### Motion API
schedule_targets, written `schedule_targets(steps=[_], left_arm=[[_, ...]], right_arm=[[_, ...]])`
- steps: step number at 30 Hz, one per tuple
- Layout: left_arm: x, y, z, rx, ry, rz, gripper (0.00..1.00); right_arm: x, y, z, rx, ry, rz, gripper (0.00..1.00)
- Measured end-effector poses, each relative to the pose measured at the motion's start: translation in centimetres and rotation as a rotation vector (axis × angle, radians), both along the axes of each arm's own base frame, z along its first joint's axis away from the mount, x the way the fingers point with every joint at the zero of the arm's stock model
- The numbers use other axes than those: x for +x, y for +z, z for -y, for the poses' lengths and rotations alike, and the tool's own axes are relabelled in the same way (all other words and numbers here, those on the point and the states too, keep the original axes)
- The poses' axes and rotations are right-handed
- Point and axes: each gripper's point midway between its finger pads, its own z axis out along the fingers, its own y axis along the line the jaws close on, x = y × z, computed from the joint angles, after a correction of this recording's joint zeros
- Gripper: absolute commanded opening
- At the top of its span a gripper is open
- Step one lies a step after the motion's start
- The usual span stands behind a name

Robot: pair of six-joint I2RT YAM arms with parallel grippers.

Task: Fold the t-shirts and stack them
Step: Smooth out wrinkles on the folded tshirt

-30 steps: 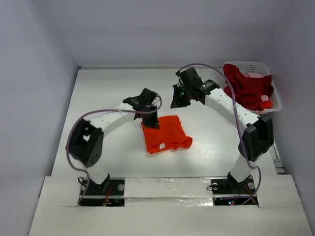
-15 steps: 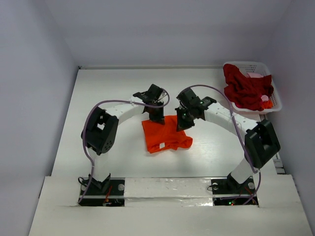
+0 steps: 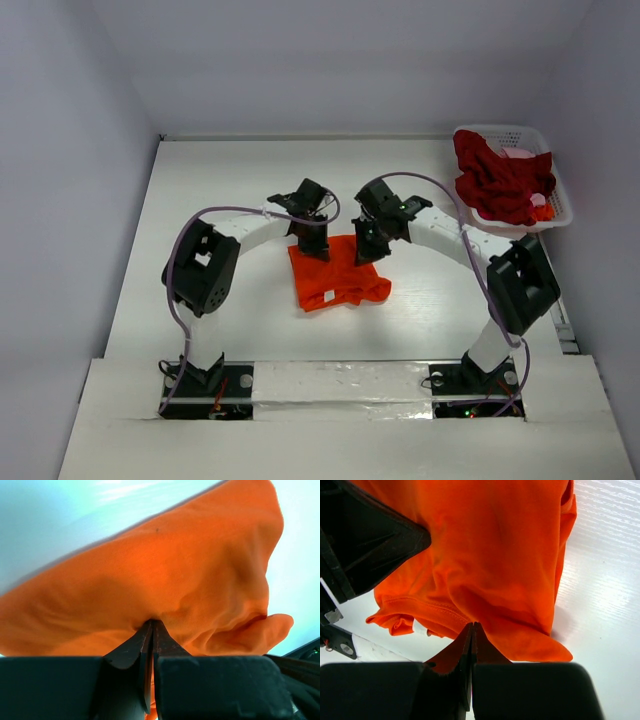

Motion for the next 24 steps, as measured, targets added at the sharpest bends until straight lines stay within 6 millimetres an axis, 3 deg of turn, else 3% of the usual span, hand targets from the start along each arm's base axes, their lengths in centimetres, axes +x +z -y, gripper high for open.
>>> schedule_targets(steps=[4, 12, 19, 24], left_arm=[[1.3, 0.9, 0.7, -0.015, 0.001, 0.013, 0.0], [5.0, 5.7, 3.0, -0.092, -0.004, 0.123, 0.0], [4.0, 3.8, 2.4, -0.061, -0.011, 0.081, 0.0], [3.3, 0.6, 2.2, -0.031, -0.025, 0.014, 0.0]], right_arm=[[0.0, 0.4, -0.4, 0.014, 0.004, 0.0, 0.0], [-0.6, 1.1, -1.6, 0.031, 0.045, 0.01, 0.0], [-1.0, 0.5, -1.9, 0.013, 0.074, 0.012, 0.0], [-2.4, -2.0, -2.3, -0.033, 0.112, -0.028, 0.0]])
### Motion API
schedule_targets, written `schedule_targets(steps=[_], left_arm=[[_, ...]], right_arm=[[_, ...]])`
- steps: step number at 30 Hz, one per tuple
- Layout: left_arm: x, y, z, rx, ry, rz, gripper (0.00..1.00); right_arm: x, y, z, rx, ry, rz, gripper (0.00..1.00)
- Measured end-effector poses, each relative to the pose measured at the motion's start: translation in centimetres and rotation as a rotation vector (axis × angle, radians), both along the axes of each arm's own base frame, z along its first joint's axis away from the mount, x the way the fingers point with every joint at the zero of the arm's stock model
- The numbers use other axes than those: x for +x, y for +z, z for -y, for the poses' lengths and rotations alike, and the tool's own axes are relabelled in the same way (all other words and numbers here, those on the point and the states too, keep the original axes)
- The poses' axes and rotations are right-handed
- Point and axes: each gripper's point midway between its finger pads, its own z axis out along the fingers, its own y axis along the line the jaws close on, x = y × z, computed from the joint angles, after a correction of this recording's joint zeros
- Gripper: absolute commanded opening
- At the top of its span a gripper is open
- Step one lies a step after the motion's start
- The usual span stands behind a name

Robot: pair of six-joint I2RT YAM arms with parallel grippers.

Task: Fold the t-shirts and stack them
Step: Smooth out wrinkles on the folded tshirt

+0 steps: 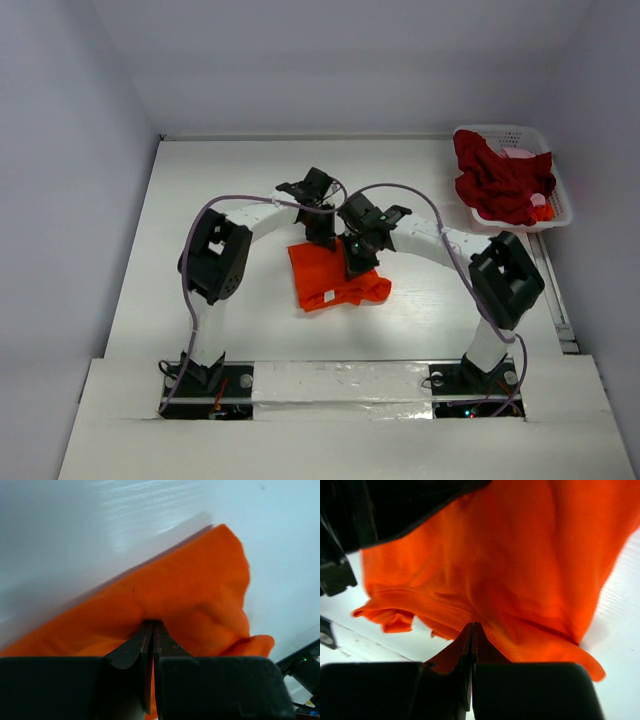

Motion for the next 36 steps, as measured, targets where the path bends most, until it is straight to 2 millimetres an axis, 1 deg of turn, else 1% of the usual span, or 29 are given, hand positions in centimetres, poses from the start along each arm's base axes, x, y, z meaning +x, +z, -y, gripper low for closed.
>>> schedule_targets(steps=[3, 5, 7, 11, 17, 23, 28, 34, 36], left_arm=[[-0.3, -1.5, 0.1, 0.007, -0.013, -0.031, 0.0], [-0.4, -1.5, 0.2, 0.0, -0.019, -0.039, 0.0], [-0.4, -1.5, 0.2, -0.006, -0.022, -0.042, 0.0], [-0.5, -1.8, 0.4, -0.02, -0.029, -0.055, 0.0], [-0.5, -2.0, 1.1, -0.063, -0.045, -0.076, 0.0], [-0.7, -2.2, 1.0, -0.094, -0.048, -0.086, 0.0], [-1.0, -2.3, -0.1, -0.103, -0.028, -0.069, 0.0], [-2.0, -2.4, -2.0, -0.095, 0.004, -0.067, 0.0], [-2.2, -2.5, -2.3, -0.097, 0.009, -0.067, 0.0]], right_arm=[[-1.0, -1.9, -0.2, -0.035, 0.023, -0.035, 0.0], [-1.9, -3.0, -0.1, -0.053, 0.038, -0.054, 0.0], [-2.6, -3.7, 0.1, -0.065, 0.045, -0.065, 0.0], [-2.8, -4.4, 0.0, -0.048, 0.037, -0.068, 0.0], [-3.0, -4.7, -0.9, 0.032, 0.003, -0.071, 0.0], [-3.1, -4.7, -1.3, 0.077, -0.037, -0.078, 0.0], [-3.1, -4.7, -1.3, 0.075, -0.054, -0.089, 0.0], [-3.6, -4.7, -1.2, 0.066, -0.071, -0.114, 0.0], [-3.7, -4.7, -1.2, 0.068, -0.079, -0.12, 0.0]])
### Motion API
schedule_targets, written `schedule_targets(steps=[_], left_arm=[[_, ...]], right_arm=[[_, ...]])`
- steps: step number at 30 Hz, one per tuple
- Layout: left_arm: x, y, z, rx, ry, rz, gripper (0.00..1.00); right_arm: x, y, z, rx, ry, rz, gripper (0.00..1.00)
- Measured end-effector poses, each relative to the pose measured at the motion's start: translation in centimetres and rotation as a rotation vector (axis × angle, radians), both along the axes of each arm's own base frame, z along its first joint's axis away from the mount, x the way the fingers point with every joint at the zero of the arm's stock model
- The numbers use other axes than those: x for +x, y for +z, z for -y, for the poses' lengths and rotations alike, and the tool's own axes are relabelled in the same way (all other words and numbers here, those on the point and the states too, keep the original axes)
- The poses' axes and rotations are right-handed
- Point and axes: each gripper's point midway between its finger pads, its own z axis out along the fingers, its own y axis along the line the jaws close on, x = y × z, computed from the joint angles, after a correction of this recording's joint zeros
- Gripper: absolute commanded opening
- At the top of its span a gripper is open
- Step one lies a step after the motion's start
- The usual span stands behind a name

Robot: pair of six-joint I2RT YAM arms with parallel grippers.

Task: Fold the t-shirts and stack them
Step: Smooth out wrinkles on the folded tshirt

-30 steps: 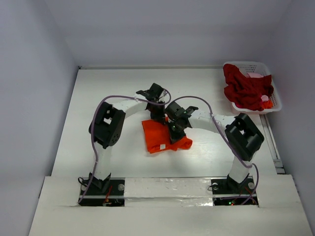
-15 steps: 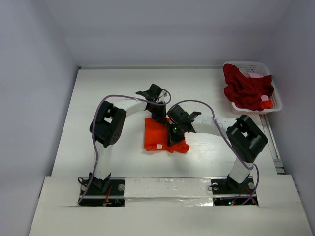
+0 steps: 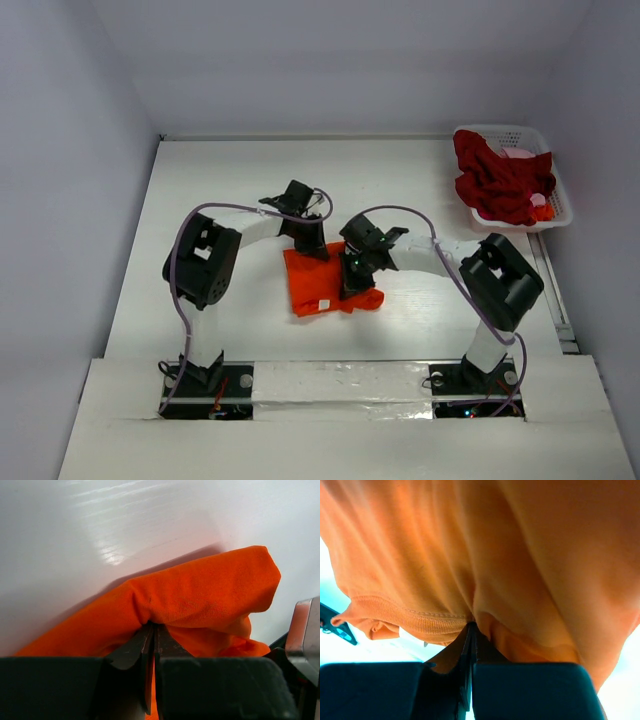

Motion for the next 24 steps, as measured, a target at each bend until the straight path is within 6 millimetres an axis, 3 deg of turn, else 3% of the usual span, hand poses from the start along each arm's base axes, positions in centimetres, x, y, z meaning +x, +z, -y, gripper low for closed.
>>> schedule_targets(steps=[11, 24], left_arm=[[-0.8, -0.1, -0.7, -0.034, 0.035, 0.026, 0.0], [-2.7, -0.3, -1.8, -0.039, 0.065, 0.022, 0.0]], right_arm=[[1.1, -0.3, 1.5, 0.023, -0.1, -0.089, 0.0], [7.0, -0.1, 5.5, -0.055, -0.251, -0.132, 0.0]])
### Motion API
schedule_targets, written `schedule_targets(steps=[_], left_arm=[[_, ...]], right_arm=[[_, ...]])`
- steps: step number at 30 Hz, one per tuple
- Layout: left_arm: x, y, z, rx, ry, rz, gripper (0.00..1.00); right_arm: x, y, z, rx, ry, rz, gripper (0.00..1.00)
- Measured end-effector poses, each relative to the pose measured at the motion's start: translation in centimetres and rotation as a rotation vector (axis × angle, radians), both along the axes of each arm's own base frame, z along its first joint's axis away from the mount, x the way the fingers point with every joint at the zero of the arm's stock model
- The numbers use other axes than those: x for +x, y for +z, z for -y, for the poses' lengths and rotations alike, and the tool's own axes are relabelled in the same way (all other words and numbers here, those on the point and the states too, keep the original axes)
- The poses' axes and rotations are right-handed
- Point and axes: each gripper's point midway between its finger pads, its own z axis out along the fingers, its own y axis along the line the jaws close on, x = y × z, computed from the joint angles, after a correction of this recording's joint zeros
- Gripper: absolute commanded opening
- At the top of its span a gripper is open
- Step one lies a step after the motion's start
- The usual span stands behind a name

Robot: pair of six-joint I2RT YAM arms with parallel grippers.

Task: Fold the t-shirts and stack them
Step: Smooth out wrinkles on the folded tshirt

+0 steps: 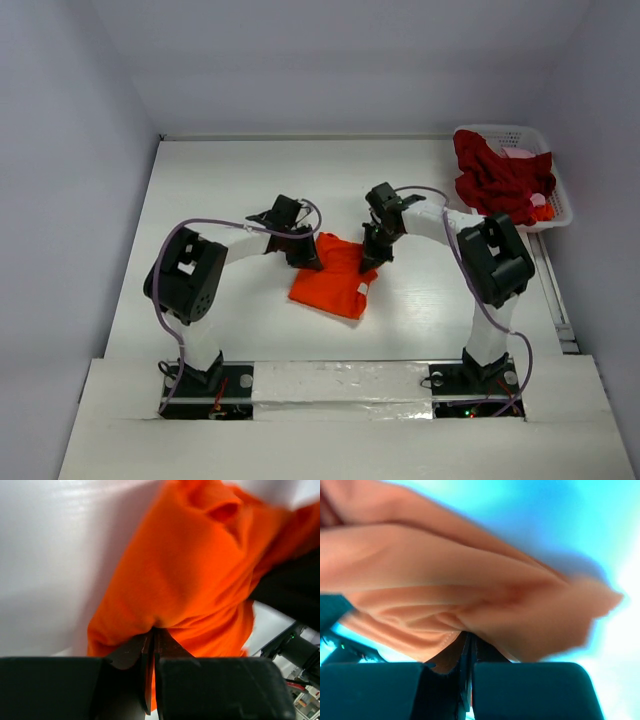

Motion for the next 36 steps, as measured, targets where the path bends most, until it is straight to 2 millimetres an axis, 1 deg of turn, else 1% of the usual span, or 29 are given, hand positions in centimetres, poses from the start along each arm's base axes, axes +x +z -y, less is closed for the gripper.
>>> schedule_targets(steps=[3, 5, 8, 12, 22, 28, 32, 34, 36], left_arm=[[-1.0, -0.1, 0.0, -0.003, -0.003, -0.009, 0.0], [-1.9, -0.1, 0.1, -0.006, -0.006, -0.019, 0.0], [-3.4, -0.2, 0.4, -0.008, -0.018, -0.037, 0.0], [-5.3, -0.5, 0.8, 0.002, -0.044, -0.066, 0.0], [-7.6, -0.4, 2.5, 0.021, -0.083, -0.091, 0.0], [-9.1, -0.4, 4.1, 0.039, -0.124, -0.134, 0.0], [-9.3, -0.4, 5.3, 0.044, -0.138, -0.164, 0.0], [-9.2, -0.3, 6.0, 0.05, -0.143, -0.17, 0.0], [-9.1, -0.2, 6.1, 0.067, -0.138, -0.169, 0.0]], right_arm=[[2.1, 0.1, 0.6, -0.026, -0.014, 0.018, 0.0], [3.8, 0.3, 0.5, -0.034, -0.016, 0.042, 0.0], [5.9, 0.5, -0.2, -0.038, -0.007, 0.078, 0.0], [7.6, 0.6, -1.2, -0.033, 0.018, 0.093, 0.0], [9.4, 0.9, -2.3, -0.025, 0.069, 0.098, 0.0], [12.2, 1.3, -3.4, -0.011, 0.094, 0.157, 0.0], [13.3, 1.1, -3.7, -0.009, 0.111, 0.173, 0.0], [13.4, 1.0, -3.6, -0.014, 0.12, 0.179, 0.0], [13.4, 1.1, -3.3, -0.029, 0.126, 0.183, 0.0]])
